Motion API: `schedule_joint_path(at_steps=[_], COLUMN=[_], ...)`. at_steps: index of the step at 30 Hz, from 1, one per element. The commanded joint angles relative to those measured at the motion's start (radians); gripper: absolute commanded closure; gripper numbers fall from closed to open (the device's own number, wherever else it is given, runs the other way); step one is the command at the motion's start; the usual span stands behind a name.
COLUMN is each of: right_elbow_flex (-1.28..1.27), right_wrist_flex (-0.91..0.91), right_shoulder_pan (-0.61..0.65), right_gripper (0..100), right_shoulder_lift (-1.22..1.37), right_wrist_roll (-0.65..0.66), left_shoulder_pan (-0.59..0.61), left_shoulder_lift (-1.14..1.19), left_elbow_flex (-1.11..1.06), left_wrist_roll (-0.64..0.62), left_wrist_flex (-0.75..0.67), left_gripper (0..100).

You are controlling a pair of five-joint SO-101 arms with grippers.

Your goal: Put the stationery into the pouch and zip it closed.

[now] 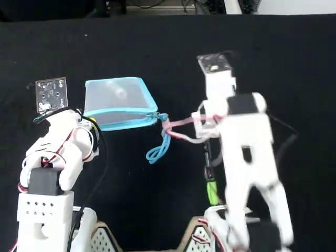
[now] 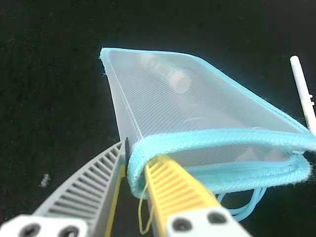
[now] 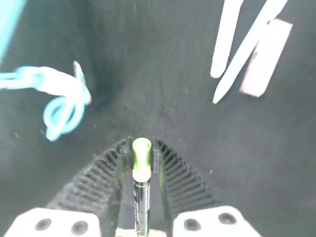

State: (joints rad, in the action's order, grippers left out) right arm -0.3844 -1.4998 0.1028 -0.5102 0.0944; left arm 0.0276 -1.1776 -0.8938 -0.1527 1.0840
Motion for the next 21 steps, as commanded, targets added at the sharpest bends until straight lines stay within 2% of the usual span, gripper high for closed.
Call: schedule_joint_path(at_steps=[1,6,13,21], right_elbow_flex=[0.03,0.024,0.018,-0.193], right_wrist_flex=[0.009,0.143,0.333,0.663], right_shoulder_pan=[0.0,0.087,0.433,0.626], right_gripper=[98.7,98.7,98.7,98.7], right_shoulder_lift=[-0.254,-0.522,-0.791,-0.934], right_wrist_roll=[0.005,0.002,0.009,0.009], left_shoulder_pan=[0.007,0.007,0.007,0.007], left_shoulder_lift=[-0.014,-0.014,-0.014,-0.014], left_elbow_flex=[0.015,0.013,0.013,0.013], left_wrist_roll=[-0.009,-0.009,-0.009,-0.008], left_wrist_flex=[0.0,0.0,0.0,0.0], left_gripper=[97,97,97,97])
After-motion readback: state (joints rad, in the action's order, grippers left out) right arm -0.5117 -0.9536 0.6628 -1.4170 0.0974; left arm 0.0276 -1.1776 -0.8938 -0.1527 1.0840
